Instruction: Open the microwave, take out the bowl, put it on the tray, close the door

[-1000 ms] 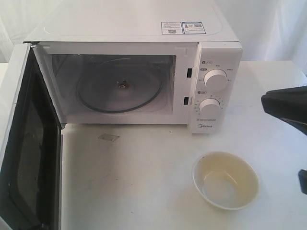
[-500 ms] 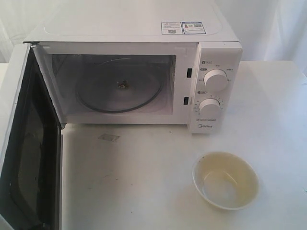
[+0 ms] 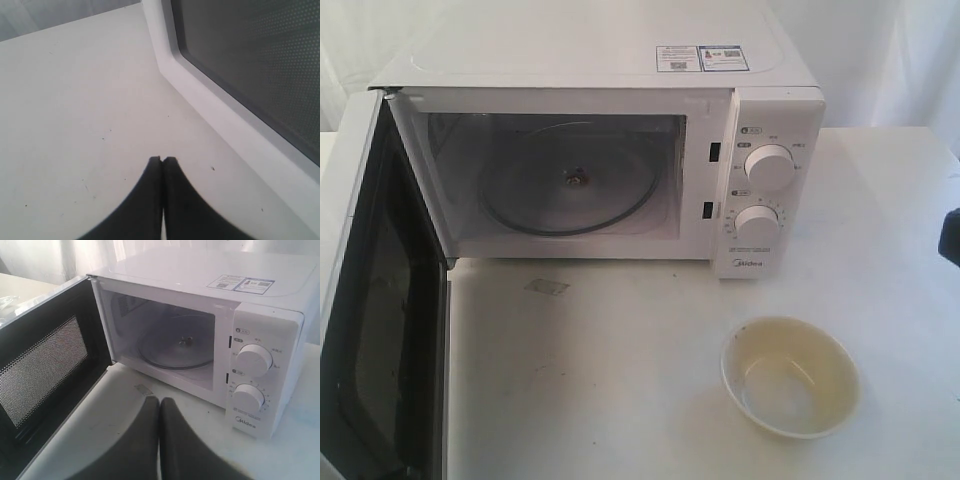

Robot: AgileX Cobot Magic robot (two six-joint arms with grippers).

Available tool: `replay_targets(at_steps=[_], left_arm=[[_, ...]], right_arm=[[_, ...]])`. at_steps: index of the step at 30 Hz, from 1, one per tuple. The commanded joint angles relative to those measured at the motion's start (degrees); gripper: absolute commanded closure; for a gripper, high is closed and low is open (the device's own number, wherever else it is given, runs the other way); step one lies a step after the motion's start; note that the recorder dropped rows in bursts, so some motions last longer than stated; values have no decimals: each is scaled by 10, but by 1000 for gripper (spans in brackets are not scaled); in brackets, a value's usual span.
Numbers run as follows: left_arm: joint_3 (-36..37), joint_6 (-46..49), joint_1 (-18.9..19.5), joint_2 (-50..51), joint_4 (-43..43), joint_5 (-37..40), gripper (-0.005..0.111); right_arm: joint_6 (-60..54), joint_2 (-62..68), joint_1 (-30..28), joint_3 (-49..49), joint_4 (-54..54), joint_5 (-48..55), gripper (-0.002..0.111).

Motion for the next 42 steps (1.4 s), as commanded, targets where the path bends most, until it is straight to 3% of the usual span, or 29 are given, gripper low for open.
replay_targets(at_steps=[1,42], left_arm=[[2,-4,0,-2,-5,0,107],[2,7,0,-2,21,0,107]], right_arm=[[11,-3,-6,1,17,14,108],[14,-3,-6,0,29,28,108]])
